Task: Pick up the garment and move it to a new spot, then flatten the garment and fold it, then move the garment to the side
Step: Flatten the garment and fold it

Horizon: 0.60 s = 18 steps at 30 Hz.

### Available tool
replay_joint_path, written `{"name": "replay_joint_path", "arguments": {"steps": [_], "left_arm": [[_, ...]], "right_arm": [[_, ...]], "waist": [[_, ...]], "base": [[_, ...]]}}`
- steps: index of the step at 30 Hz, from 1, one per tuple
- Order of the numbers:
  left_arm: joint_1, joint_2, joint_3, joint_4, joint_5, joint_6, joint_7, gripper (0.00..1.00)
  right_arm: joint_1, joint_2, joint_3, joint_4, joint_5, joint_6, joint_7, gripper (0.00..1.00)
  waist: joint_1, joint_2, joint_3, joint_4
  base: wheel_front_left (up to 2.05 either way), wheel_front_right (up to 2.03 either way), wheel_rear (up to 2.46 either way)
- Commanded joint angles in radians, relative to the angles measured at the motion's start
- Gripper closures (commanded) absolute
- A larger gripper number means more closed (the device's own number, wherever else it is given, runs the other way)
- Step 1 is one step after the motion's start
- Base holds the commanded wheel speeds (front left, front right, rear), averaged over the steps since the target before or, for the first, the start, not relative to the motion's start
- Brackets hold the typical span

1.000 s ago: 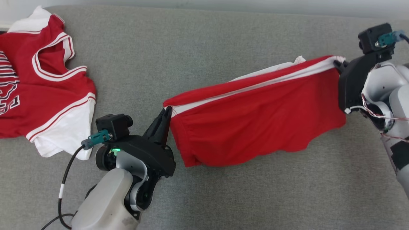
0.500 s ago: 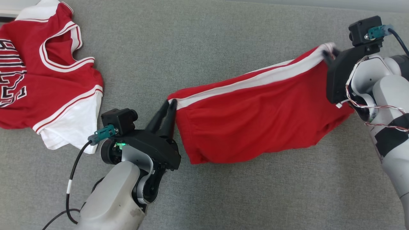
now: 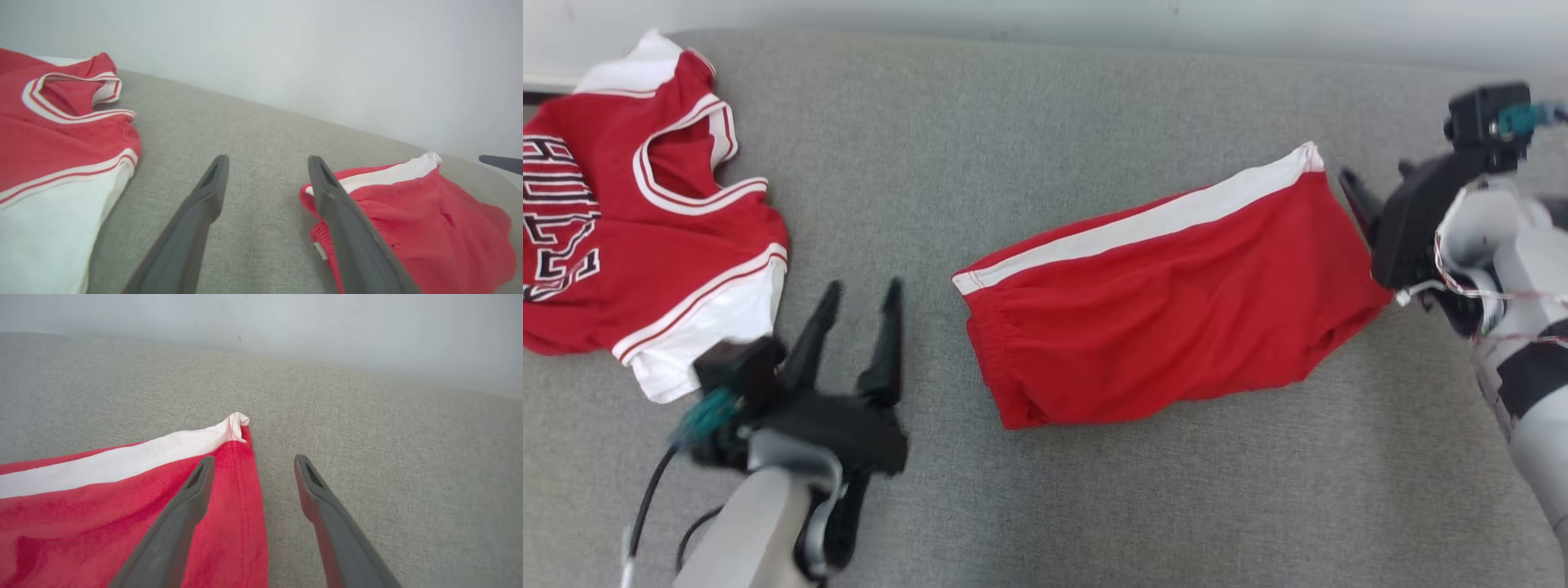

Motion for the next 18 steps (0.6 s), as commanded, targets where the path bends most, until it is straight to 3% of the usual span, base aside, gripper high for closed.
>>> {"name": "replay_joint_path", "arguments": {"steps": [1, 7, 18], "left_arm": [[0.053, 0.003, 0.023, -0.023, 0.033, 0.008, -0.003, 0.0], [0.249, -0.03, 0.171, -0.166, 0.192, 0.029, -0.003, 0.0], [0.376, -0.114, 0.311, -0.245, 0.345, -0.05, -0.003, 0.0]], "right_arm": [[0.02, 0.002, -0.006, 0.009, 0.013, -0.003, 0.006, 0.0], [0.07, 0.014, -0.042, 0.074, 0.036, -0.003, -0.001, 0.0], [0.052, 0.065, -0.127, 0.228, -0.004, -0.003, -0.1, 0.0]], "waist": [[0.0, 0.0, -0.019, -0.01], [0.0, 0.0, -0.033, -0.006], [0.0, 0.0, -0.003, 0.059]], "base": [[0.0, 0.0, 0.0], [0.0, 0.0, 0.0], [0.0, 0.0, 0.0]]}}
